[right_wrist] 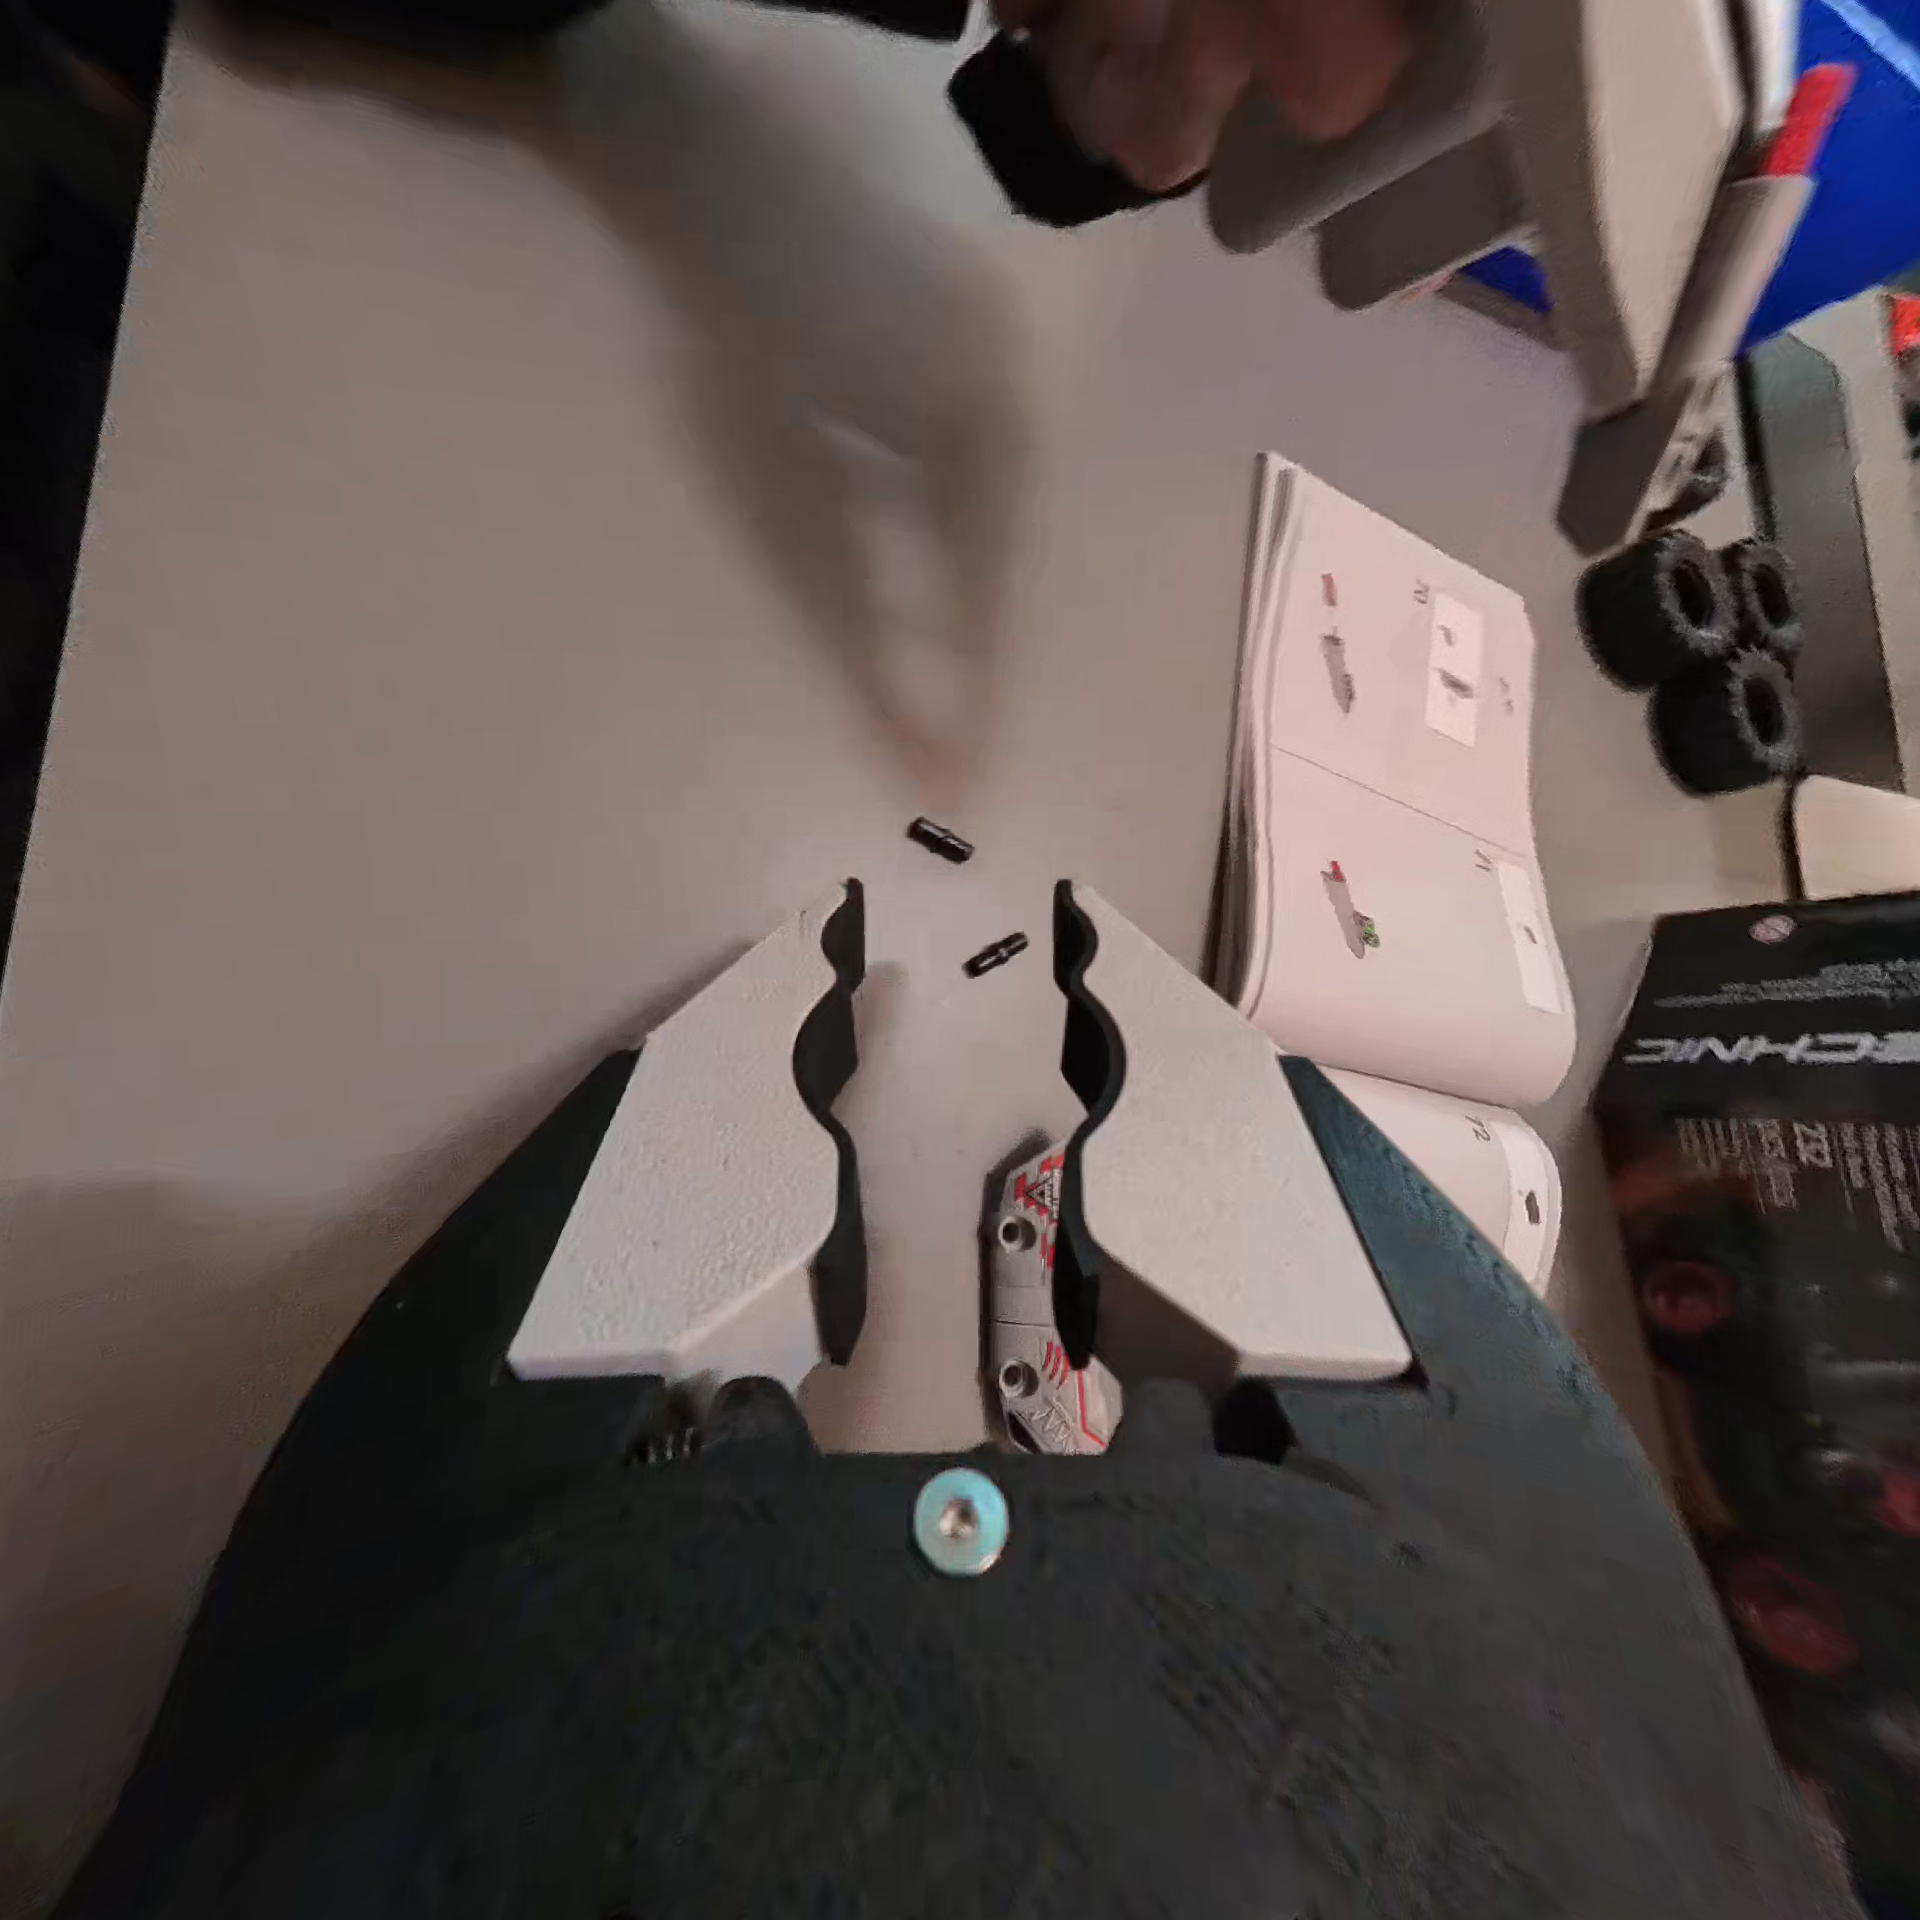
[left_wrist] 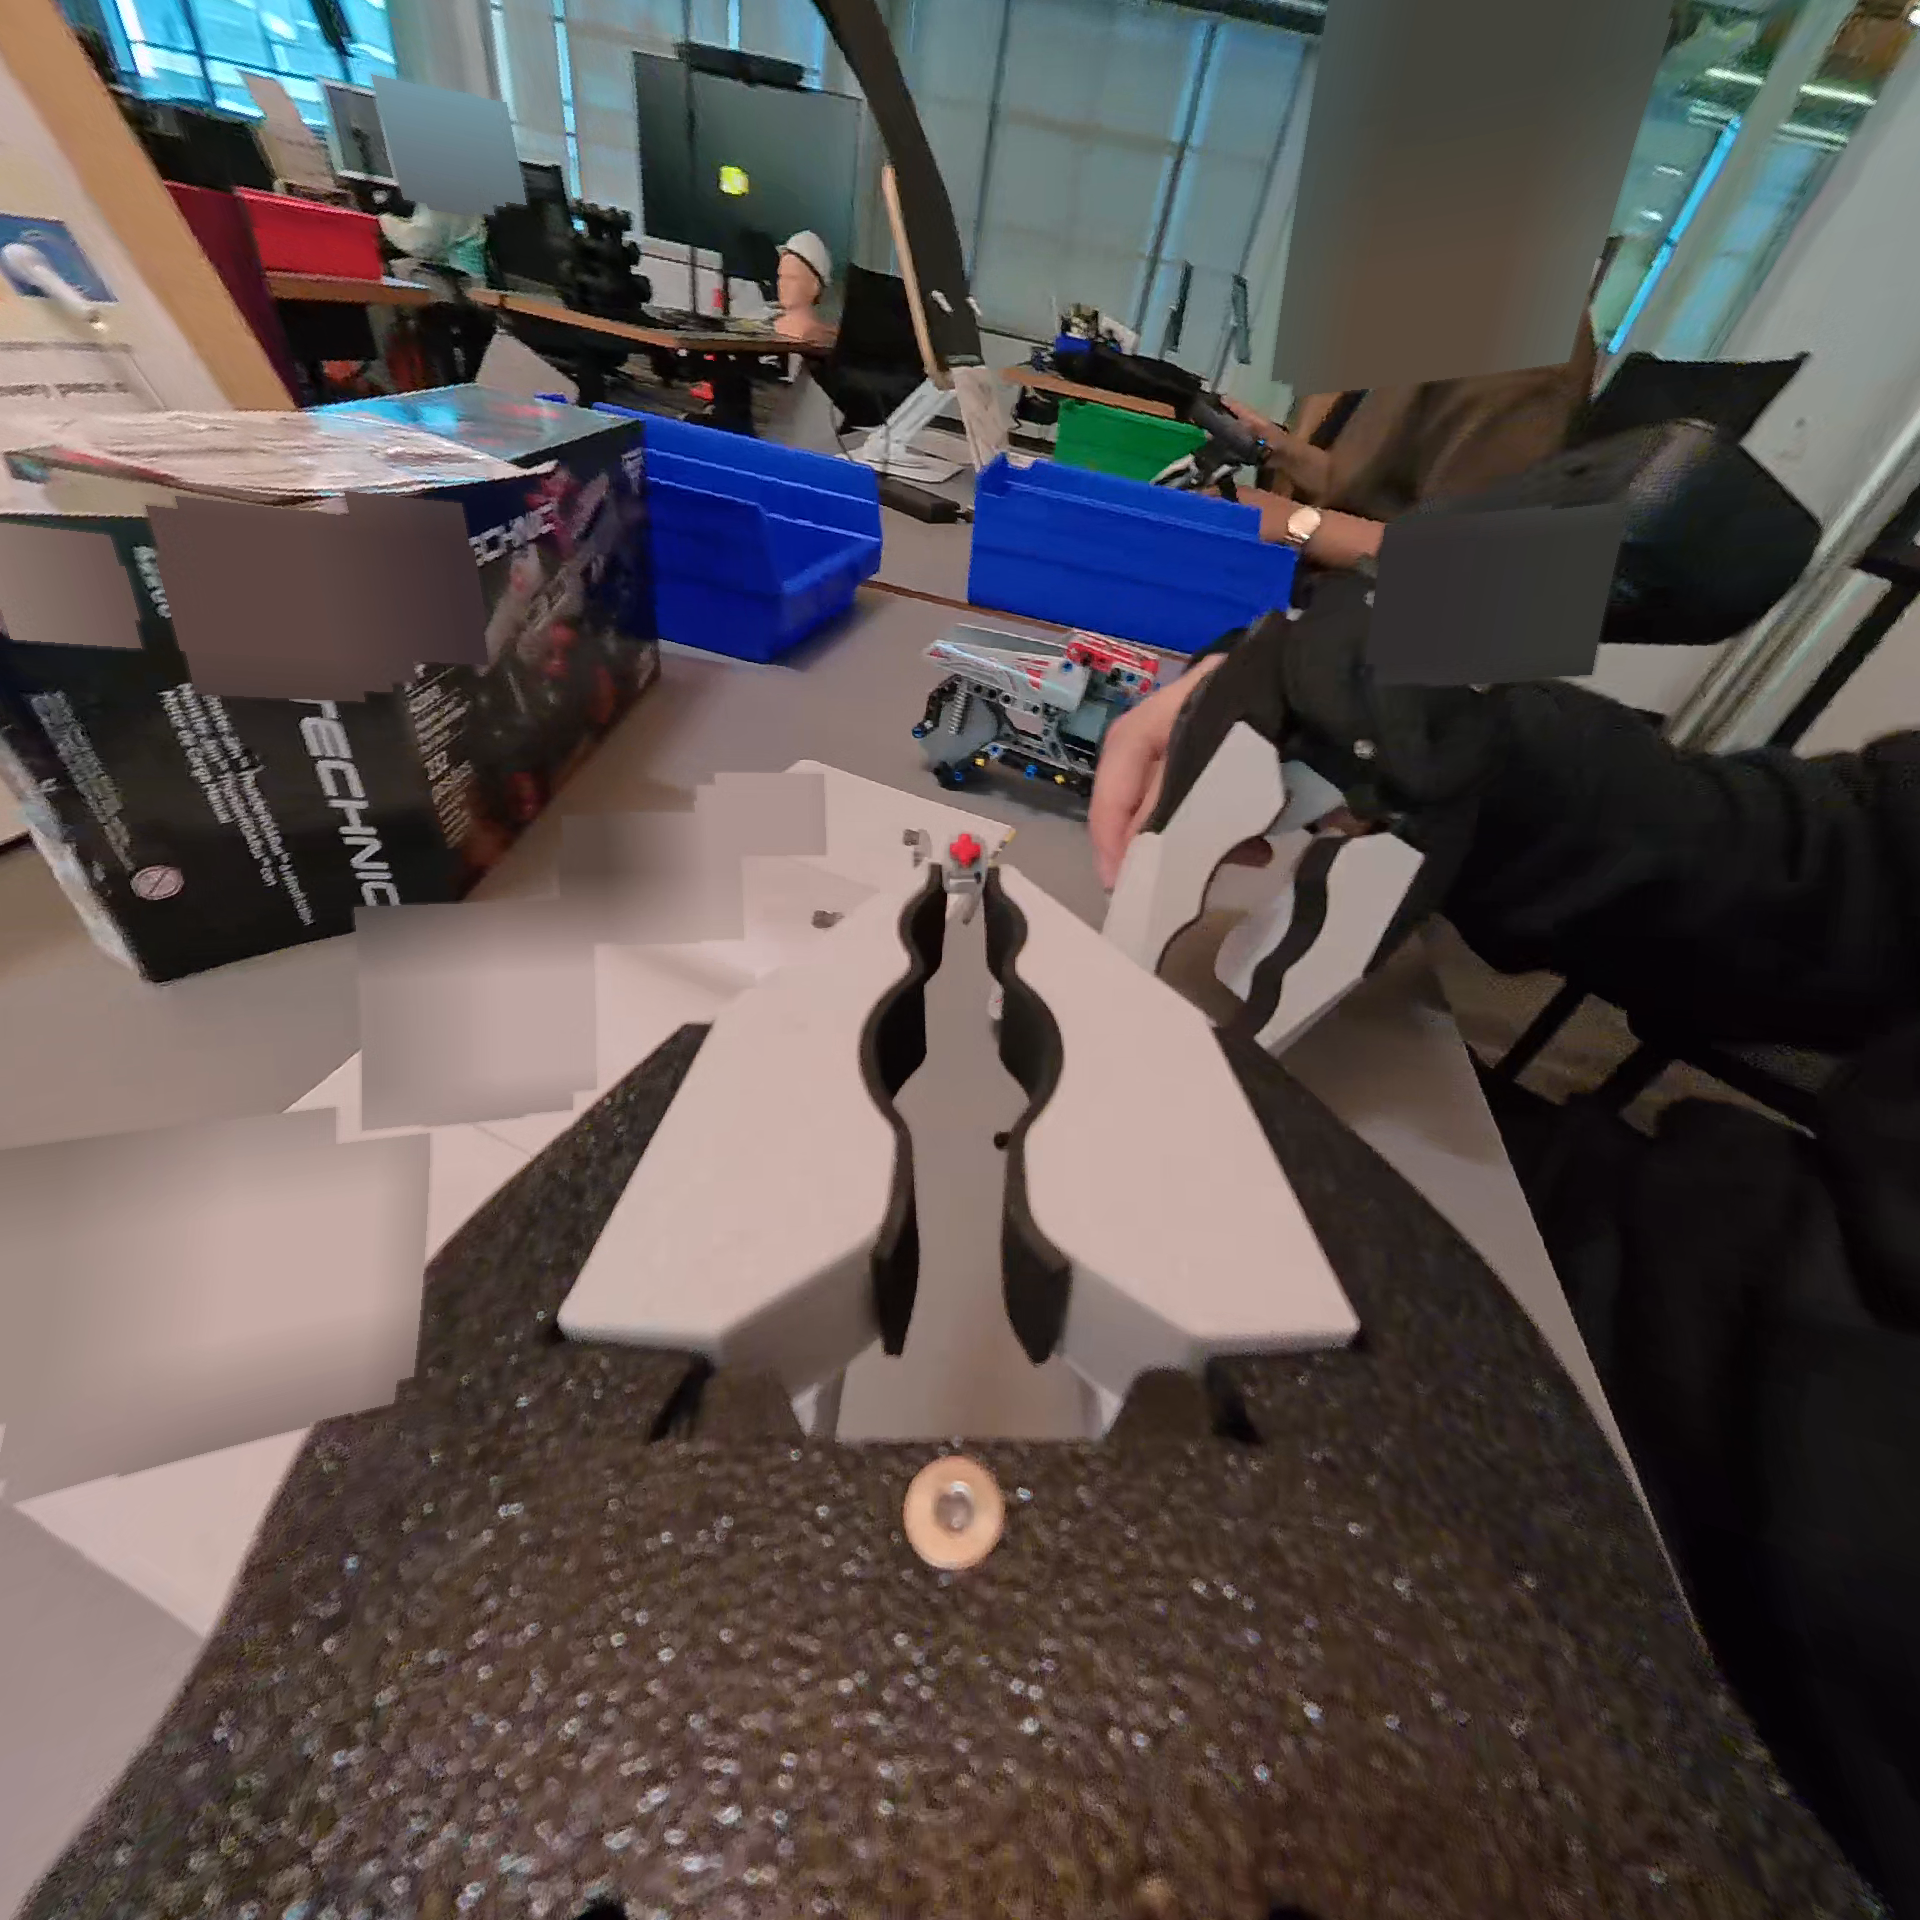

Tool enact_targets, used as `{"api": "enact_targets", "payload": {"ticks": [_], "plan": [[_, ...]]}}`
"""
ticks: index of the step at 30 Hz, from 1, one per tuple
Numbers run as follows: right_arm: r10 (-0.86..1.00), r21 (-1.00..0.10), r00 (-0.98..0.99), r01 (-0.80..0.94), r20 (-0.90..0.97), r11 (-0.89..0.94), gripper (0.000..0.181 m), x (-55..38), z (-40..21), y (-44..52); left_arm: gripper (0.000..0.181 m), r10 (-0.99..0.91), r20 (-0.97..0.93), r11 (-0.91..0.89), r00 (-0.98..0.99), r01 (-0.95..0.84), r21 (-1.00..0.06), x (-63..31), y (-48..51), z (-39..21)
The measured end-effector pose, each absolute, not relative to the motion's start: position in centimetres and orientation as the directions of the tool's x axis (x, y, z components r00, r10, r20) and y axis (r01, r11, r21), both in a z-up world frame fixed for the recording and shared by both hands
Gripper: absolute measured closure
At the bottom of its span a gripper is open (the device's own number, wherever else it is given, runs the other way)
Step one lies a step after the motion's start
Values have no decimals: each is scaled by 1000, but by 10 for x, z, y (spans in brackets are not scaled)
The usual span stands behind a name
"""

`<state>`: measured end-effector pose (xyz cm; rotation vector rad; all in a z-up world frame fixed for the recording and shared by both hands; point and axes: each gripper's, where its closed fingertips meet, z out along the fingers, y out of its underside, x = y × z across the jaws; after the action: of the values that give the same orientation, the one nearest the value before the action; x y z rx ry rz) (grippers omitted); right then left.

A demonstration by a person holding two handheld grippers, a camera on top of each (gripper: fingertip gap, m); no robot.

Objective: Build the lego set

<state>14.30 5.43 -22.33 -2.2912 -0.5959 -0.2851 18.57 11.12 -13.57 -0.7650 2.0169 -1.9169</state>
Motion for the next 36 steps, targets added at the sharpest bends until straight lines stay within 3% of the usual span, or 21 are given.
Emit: {"api": "enact_targets", "payload": {"ticks": [10,15,25,36], "plan": [[549,-489,786,612,284,-622,151,139,-239,60,177,-486,251,-71,-837,-248,-966,193,97,-137],[605,-332,754,657,257,-678,153,143,-256,48,177,-547,132,88,-827,-213,-973,185,99,-151],[634,-283,735,678,241,-678,157,142,-265,46,178,-596,162,-38,-787,-174,-984,188,130,-125],[611,-370,758,648,228,-666,170,140,-268,56,178,-587,205,-105,-783,-177,-979,189,139,-119]]}}
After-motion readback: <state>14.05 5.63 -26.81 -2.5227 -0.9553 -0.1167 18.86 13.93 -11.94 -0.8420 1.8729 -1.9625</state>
